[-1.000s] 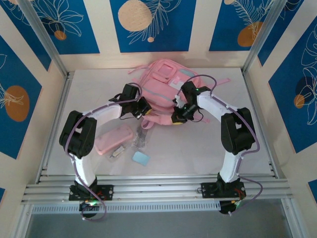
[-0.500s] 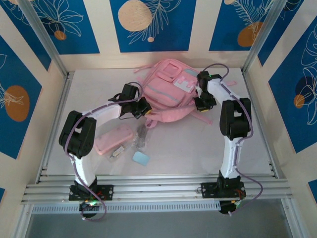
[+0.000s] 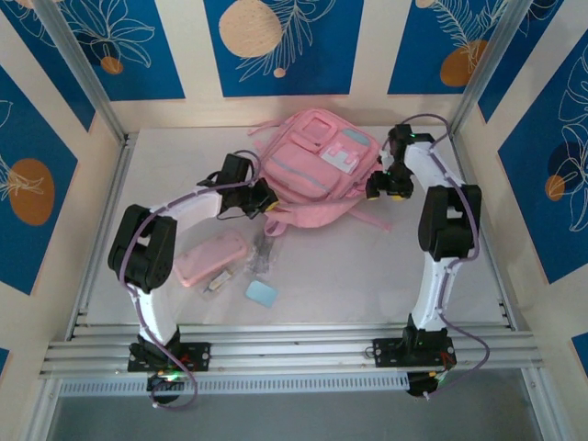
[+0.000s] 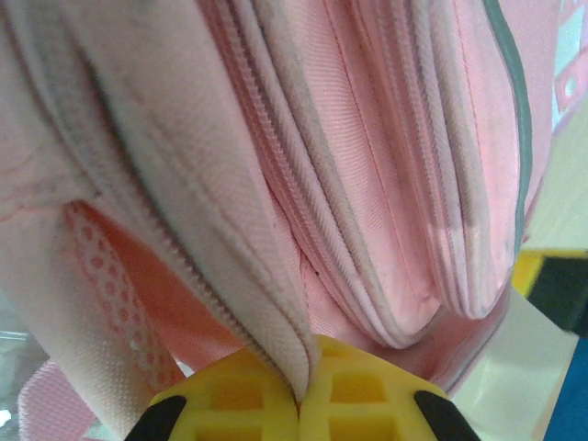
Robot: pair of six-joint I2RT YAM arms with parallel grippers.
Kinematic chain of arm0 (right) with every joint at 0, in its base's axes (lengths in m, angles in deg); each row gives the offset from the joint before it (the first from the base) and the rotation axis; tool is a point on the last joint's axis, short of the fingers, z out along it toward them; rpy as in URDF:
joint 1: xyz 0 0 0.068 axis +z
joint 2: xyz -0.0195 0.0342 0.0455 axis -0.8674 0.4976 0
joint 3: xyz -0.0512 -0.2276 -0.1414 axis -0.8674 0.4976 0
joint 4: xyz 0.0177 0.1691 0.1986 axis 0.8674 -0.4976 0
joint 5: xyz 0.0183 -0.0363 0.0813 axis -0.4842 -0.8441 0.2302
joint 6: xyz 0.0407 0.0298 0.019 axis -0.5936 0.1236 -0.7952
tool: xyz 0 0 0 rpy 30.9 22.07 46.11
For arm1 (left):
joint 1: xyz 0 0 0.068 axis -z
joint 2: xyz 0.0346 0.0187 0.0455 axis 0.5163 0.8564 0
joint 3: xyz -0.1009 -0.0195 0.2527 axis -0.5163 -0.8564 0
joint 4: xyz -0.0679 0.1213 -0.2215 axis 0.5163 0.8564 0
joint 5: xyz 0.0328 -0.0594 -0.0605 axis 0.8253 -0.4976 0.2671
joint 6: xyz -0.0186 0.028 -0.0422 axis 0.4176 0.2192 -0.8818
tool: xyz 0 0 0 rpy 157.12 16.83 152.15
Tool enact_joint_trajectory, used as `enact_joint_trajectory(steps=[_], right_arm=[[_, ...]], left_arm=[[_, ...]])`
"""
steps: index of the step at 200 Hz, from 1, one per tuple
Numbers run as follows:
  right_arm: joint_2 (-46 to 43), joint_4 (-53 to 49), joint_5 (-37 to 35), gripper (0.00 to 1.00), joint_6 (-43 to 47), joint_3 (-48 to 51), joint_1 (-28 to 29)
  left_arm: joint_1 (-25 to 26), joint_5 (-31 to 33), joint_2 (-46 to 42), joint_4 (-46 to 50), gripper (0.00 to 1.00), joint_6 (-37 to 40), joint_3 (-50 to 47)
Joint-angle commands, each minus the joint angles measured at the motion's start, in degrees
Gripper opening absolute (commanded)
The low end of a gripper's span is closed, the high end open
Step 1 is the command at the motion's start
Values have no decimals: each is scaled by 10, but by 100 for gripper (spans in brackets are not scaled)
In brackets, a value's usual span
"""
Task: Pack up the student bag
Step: Zip the student bag at the top-center of the table, then rotate the student bag at the center of the table.
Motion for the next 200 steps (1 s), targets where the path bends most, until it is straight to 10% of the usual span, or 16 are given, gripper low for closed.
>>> enact_joint_trajectory(steps=[1, 59, 200], right_arm=[[-75, 44, 92, 77, -24, 39, 8], [-42, 97, 167, 78, -37, -5, 34], [33, 223, 203, 78, -156, 53, 151]], left_arm=[[-9, 15, 2, 6, 0, 29, 33], [-40, 78, 3, 128, 2, 165, 76], [-45, 59, 4, 101, 4, 156, 29]])
